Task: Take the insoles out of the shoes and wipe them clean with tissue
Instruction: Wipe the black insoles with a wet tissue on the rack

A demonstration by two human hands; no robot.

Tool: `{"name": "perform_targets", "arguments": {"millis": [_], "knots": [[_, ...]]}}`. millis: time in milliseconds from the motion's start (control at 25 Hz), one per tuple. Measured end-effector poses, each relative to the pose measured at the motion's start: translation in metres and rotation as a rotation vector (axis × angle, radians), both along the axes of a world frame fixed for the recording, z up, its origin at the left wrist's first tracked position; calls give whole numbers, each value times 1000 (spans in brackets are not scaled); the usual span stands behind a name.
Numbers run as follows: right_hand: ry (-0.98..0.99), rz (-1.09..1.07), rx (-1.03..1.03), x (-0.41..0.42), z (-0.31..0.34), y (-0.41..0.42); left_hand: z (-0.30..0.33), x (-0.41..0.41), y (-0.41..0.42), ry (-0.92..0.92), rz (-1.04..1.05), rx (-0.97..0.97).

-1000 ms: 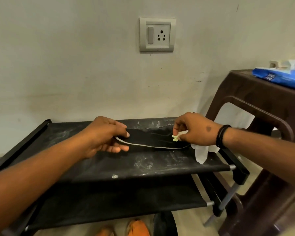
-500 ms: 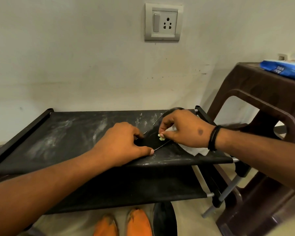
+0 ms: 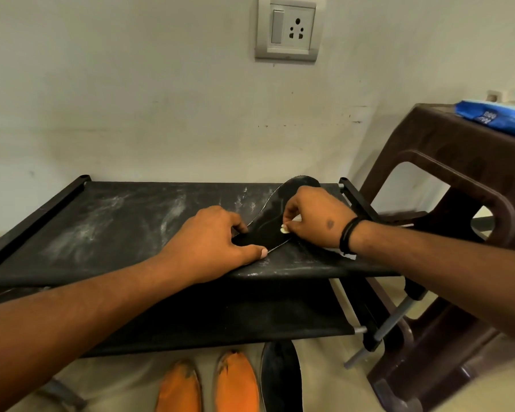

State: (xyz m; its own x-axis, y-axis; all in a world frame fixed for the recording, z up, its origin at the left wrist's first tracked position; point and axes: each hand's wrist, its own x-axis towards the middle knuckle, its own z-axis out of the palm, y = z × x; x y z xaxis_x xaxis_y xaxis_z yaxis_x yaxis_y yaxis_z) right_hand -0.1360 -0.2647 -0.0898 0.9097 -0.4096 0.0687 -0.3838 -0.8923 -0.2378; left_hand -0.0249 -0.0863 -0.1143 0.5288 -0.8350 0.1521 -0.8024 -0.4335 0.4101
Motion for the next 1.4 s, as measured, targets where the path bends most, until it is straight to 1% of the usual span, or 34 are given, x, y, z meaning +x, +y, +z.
{"name": "perform_targets", "arguments": {"millis": [80, 200, 240, 360, 400, 440, 560, 600, 720, 760, 880, 920, 1040, 1080, 1120, 1240, 1280, 1400], "knots": [[-2, -3, 21, 1, -1, 1, -2, 1, -1, -16, 0, 3], [28, 140, 150, -2, -6, 20, -3, 1, -1, -39, 9, -4], [23, 133, 127, 0, -7, 17, -3, 1, -2, -41, 9, -11], [-11, -47, -23, 7, -4, -1, -1, 0, -2, -19, 8, -28], [-19, -56, -36, 7, -5, -2, -1, 0, -2, -9, 13, -30], [-21, -13, -18, 7, -7, 2, -2, 0, -1, -1, 22, -32], [-16, 205, 78, 2, -14, 23, -2, 1, -2, -4, 44, -40], [-16, 186, 65, 5, -13, 19, -2, 1, -2, -2, 44, -35], [5, 2, -80, 11, -8, -1, -3, 3, -2, 29, 28, -16], [2, 7, -99, 11, -9, 0, -4, 4, -2, 36, 20, -15], [-13, 225, -54, 5, -19, 27, -6, 4, -2, 32, 22, -27], [-8, 248, -67, 6, -19, 29, -6, 5, -3, 24, 25, -27], [9, 49, -183, 19, -7, 5, -5, 7, -5, 42, 16, -7], [11, 19, -184, 21, -7, 1, -6, 6, -4, 45, 16, -5], [8, 42, -158, 22, -8, 3, -5, 6, -3, 37, 18, -10], [8, 243, -68, 19, -18, 30, -6, 4, -2, -1, 28, -36], [19, 234, -97, 21, -16, 30, -6, 4, -3, -5, 32, -36], [48, 23, -239, 33, -3, 7, -6, 5, -4, 1, 28, -19]]}}
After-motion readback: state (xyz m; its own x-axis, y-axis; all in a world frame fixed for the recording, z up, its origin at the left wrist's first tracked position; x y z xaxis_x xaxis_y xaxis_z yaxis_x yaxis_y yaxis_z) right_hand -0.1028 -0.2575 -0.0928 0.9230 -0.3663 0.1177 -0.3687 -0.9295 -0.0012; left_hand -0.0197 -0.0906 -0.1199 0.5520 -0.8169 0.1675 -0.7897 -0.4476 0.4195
